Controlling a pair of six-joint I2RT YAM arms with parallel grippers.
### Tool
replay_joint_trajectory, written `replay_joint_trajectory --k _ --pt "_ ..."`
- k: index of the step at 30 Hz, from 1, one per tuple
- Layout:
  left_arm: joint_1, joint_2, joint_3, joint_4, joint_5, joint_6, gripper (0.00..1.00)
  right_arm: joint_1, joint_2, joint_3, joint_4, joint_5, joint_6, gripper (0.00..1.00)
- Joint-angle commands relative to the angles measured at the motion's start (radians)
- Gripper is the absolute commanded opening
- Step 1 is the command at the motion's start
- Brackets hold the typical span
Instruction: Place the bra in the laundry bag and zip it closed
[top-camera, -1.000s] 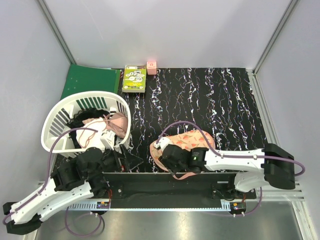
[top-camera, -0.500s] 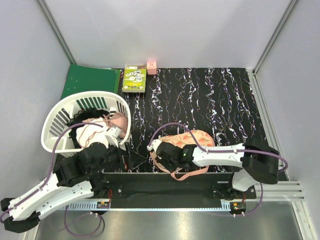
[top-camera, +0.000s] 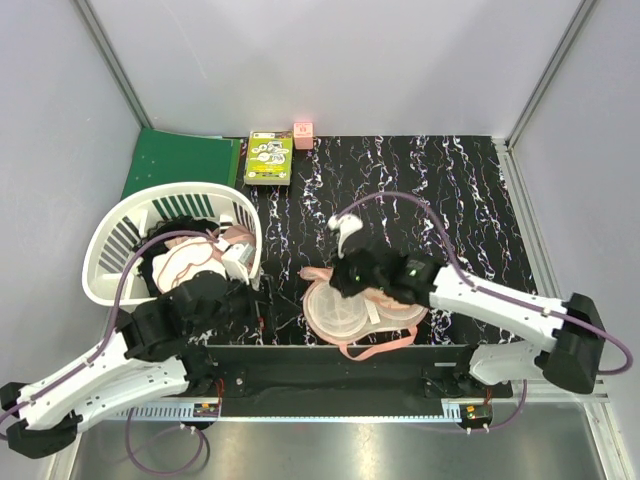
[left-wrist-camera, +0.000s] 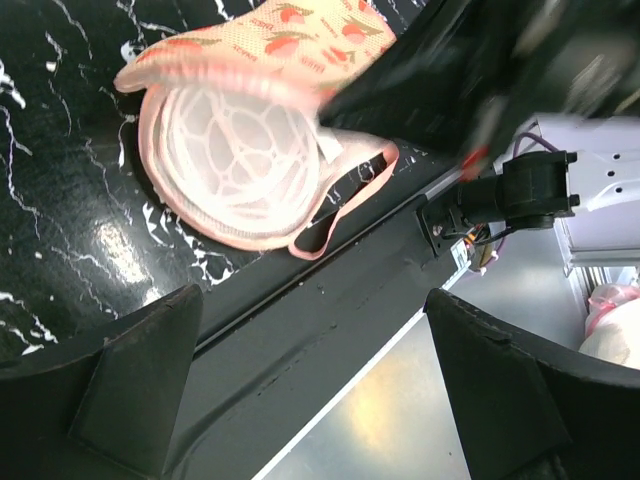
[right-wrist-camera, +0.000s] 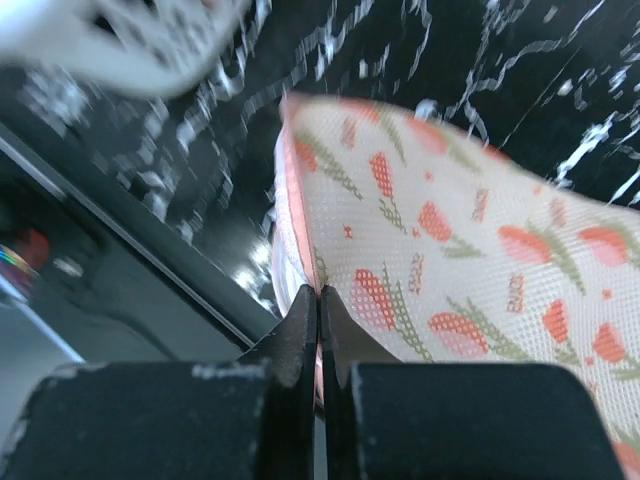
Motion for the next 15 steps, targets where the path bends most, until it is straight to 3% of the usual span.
replay_joint_trajectory --k 1,6,15 --pt "-0.003 0.07 0.089 0.071 -0.02 0.048 0.99 -0.154 -0.06 0.116 -0.088 -0.14 0.12 0.0" --pt "-0.003 0.165 0.131 0.098 -0.025 0.068 0.99 -0.441 0.015 0.179 -0.103 -0.489 0.107 0.0" --pt "0.003 0.323 0.149 0.206 0.038 0.068 0.98 -0.834 0.423 0.483 -0.209 -0.646 -0.08 0.0"
